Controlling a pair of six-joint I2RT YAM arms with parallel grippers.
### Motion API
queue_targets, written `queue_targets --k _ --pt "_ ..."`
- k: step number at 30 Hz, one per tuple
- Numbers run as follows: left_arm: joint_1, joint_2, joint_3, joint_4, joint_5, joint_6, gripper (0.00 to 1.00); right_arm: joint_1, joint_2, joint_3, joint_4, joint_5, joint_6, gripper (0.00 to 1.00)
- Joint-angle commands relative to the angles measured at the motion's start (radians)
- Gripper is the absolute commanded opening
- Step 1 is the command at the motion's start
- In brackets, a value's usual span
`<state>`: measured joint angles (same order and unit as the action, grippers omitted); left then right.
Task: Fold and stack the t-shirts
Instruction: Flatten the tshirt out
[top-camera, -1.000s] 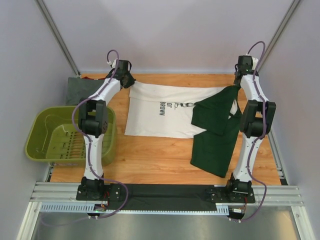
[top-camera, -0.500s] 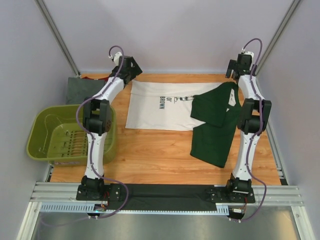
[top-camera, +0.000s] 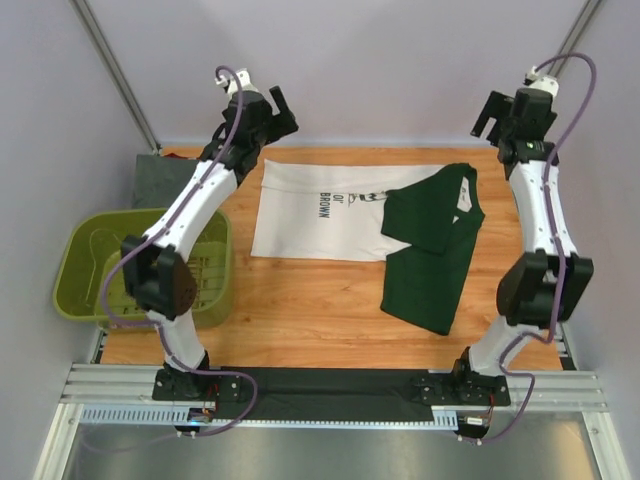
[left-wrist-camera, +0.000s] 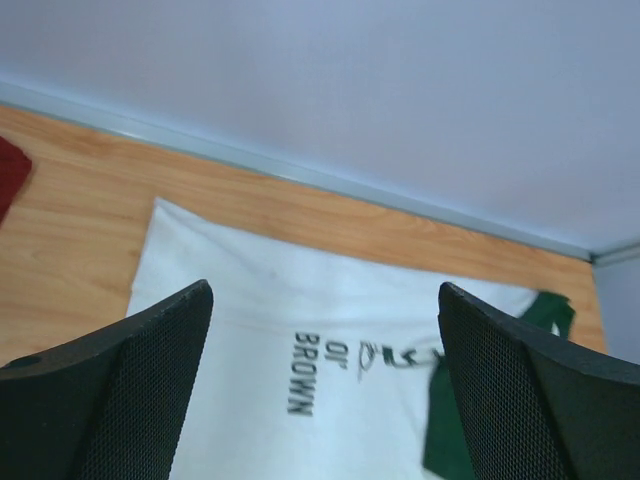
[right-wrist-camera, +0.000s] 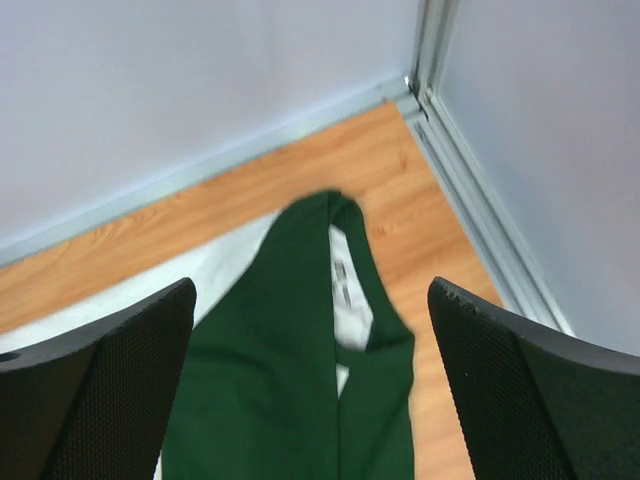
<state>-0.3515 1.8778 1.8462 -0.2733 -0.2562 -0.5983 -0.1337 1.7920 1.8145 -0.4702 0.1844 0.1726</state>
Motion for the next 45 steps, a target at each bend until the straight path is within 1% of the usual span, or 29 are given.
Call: queue_targets --k 1,2,3,4,5,6,7,8,9,10,12,14,16,18,21,25,32,37,39,43,45 --pt "-0.036 -0.216 -0.206 -0.046 -0.022 0.003 0.99 -0.004 -0.153 -0.243 -0.038 -0.026 0.134 1.0" --pt "-0.049 -0.254 -0.259 -0.05 -0.025 -0.007 0.99 -0.004 -0.192 -0.303 -0.036 -0.039 0.187 1.0" --pt "-0.061 -0.313 -0.356 -0.059 -0.025 -0.035 0.99 -0.004 -0.256 -0.369 -0.048 -0.043 0.215 1.0" --pt "-0.084 -0.337 -0.401 -0.066 -0.023 -0.052 0.98 -0.006 -0.287 -0.479 -0.051 -0.049 0.232 1.0" --pt "-0.098 -0.359 -0.471 -0.087 -0.023 -0.072 0.98 -0.006 -0.34 -0.539 -0.053 -0.054 0.273 1.0" --pt "-0.11 -0.391 -0.502 -0.098 -0.028 -0.11 0.97 -0.006 -0.364 -0.585 -0.071 -0.042 0.297 1.0" --pt "-0.141 -0.404 -0.531 -0.11 -0.055 -0.13 0.96 -0.007 -0.384 -0.669 -0.08 -0.039 0.309 1.0" --pt "-0.155 -0.41 -0.573 -0.154 -0.081 -0.159 0.93 -0.007 -0.404 -0.702 -0.087 -0.037 0.318 1.0" --pt "-0.171 -0.417 -0.593 -0.174 -0.109 -0.228 0.92 -0.007 -0.442 -0.73 -0.103 -0.024 0.353 1.0" --pt "-0.196 -0.419 -0.613 -0.185 -0.144 -0.26 0.91 -0.01 -0.46 -0.788 -0.107 -0.014 0.367 1.0" --pt "-0.214 -0.413 -0.671 -0.176 -0.149 -0.334 0.89 -0.012 -0.516 -0.84 -0.099 0.013 0.408 1.0" --pt "-0.215 -0.382 -0.708 -0.169 -0.152 -0.415 0.89 -0.015 -0.549 -0.906 -0.064 -0.003 0.433 0.99" --pt "-0.215 -0.355 -0.713 -0.184 -0.166 -0.458 0.88 -0.02 -0.554 -0.935 -0.033 -0.048 0.458 0.96" --pt "-0.215 -0.31 -0.7 -0.225 -0.196 -0.533 0.86 -0.02 -0.533 -0.949 -0.022 -0.054 0.465 0.95" --pt "-0.215 -0.243 -0.662 -0.32 -0.268 -0.629 0.85 -0.02 -0.491 -0.931 -0.047 -0.014 0.47 0.98" --pt "-0.215 -0.168 -0.607 -0.456 -0.344 -0.748 0.84 -0.021 -0.448 -0.909 -0.065 0.013 0.455 0.98" --pt "-0.215 -0.108 -0.616 -0.563 -0.437 -0.879 0.84 -0.037 -0.385 -0.894 -0.056 0.012 0.441 0.98" --pt "-0.215 -0.115 -0.643 -0.554 -0.459 -0.879 0.84 -0.064 -0.372 -0.883 -0.065 0.0 0.427 0.98" --pt "-0.211 -0.118 -0.657 -0.528 -0.469 -0.847 0.84 -0.069 -0.375 -0.893 -0.065 -0.01 0.423 0.98" --pt "-0.195 -0.132 -0.722 -0.353 -0.42 -0.711 0.83 -0.072 -0.382 -0.925 -0.067 -0.017 0.421 0.98" --pt "-0.198 -0.132 -0.726 -0.298 -0.39 -0.648 0.82 -0.073 -0.384 -0.938 -0.064 -0.019 0.423 0.97"
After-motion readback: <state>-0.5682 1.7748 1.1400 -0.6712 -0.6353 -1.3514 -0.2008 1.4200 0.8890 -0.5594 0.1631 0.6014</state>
